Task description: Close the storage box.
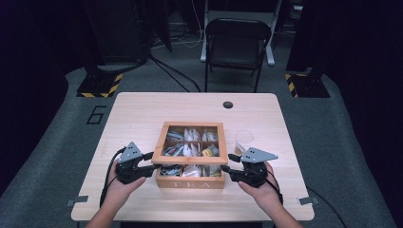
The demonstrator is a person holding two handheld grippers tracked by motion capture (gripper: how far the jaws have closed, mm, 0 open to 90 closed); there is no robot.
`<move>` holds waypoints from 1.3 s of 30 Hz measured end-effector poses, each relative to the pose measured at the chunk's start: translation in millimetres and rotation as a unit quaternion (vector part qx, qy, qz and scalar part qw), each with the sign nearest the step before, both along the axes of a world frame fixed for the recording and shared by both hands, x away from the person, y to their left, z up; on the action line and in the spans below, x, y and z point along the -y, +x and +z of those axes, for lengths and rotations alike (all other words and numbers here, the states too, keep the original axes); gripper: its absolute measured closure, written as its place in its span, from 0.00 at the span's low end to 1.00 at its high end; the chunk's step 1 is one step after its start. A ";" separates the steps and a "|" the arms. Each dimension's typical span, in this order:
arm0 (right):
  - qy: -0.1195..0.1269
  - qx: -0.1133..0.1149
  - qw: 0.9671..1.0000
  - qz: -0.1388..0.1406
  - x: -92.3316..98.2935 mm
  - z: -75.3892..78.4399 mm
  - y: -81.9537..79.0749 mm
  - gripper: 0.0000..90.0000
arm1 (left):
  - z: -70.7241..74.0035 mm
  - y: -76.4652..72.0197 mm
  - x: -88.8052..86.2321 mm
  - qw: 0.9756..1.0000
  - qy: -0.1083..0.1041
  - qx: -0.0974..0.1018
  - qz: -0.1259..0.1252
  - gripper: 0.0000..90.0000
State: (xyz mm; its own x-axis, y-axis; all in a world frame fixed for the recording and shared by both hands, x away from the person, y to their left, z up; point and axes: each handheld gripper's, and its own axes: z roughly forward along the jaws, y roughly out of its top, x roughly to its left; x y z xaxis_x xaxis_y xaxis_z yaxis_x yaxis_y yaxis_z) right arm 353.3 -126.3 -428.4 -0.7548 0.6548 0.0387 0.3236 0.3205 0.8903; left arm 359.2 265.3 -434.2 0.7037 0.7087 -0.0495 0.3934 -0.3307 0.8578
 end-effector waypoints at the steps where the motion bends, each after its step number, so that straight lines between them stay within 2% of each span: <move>1: 0.001 -0.001 1.000 0.002 -0.2 -0.7 -0.3 0.56 | -0.8 -0.3 0.0 1.000 0.001 0.001 -0.001 0.59; 5: -0.004 -0.004 1.000 0.003 -1.7 -4.1 -2.8 0.56 | -4.6 -3.8 2.1 1.000 0.006 0.000 -0.008 0.58; 11: -0.010 -0.008 1.000 0.005 -2.5 -11.2 -4.1 0.56 | -8.2 -12.8 8.7 0.999 0.025 0.006 -0.022 0.56; 14: -0.012 -0.011 1.000 0.004 -3.0 -13.5 -5.3 0.56 | -10.4 -15.9 8.9 1.000 0.021 0.003 -0.022 0.55; 20: -0.009 -0.018 1.000 0.000 -3.6 -18.1 -8.0 0.56 | -15.2 -20.0 1.6 1.000 -0.012 -0.004 -0.005 0.56; 29: -0.012 -0.034 0.999 0.006 -4.0 -26.0 -12.1 0.55 | -23.1 -25.0 2.6 1.000 0.001 -0.010 -0.006 0.57; 32: -0.013 -0.038 0.999 0.007 -3.4 -28.1 -13.7 0.55 | -24.6 -26.6 2.5 1.000 0.001 -0.022 -0.008 0.57; 36: -0.017 -0.043 0.999 0.010 -2.8 -29.2 -15.4 0.55 | -26.3 -29.8 1.7 1.000 0.000 -0.025 -0.008 0.57; 39: -0.011 -0.044 0.999 0.012 -1.3 -28.8 -17.0 0.54 | -28.6 -31.0 -0.6 0.999 0.011 -0.037 -0.011 0.57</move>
